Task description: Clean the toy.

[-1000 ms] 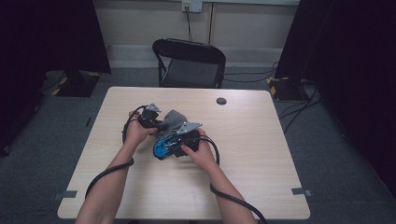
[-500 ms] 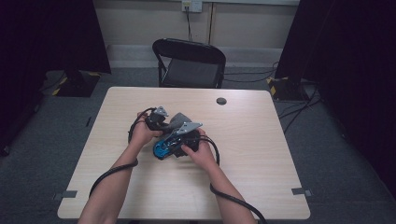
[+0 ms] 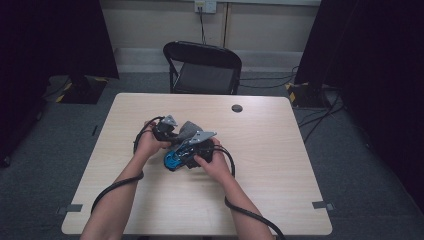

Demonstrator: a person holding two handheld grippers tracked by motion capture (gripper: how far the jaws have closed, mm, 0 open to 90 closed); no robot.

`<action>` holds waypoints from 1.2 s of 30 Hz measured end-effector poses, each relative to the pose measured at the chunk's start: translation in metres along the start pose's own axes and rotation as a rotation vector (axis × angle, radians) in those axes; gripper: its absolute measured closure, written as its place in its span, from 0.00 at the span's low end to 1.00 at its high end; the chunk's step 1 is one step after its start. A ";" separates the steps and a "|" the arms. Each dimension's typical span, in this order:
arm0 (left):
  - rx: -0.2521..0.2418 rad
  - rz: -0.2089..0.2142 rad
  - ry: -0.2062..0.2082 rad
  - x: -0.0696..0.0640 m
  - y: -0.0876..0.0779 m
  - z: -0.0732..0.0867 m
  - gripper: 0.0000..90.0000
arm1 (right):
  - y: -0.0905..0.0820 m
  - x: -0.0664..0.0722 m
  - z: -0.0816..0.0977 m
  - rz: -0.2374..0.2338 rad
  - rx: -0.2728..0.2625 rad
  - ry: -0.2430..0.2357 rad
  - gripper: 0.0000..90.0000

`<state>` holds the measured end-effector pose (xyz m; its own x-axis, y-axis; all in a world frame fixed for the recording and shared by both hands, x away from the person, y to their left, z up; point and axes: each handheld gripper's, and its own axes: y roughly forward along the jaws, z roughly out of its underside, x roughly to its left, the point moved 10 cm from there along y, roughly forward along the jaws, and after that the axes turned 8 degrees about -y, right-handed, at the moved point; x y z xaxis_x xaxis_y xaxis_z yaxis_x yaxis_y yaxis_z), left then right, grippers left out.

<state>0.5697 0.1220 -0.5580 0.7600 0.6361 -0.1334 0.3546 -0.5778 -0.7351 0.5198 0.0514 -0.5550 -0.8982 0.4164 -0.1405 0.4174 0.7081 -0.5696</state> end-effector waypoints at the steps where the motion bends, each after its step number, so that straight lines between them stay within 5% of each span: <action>1: 0.004 -0.001 -0.001 0.000 -0.001 0.001 0.82 | 0.000 0.000 0.000 0.001 -0.001 0.000 0.14; 36: 0.012 0.013 -0.032 0.008 -0.038 0.038 0.82 | 0.001 0.002 -0.001 0.001 -0.001 0.002 0.14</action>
<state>0.5419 0.1680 -0.5565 0.7467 0.6445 -0.1645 0.3377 -0.5804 -0.7410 0.5183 0.0536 -0.5550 -0.8974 0.4187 -0.1392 0.4186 0.7079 -0.5689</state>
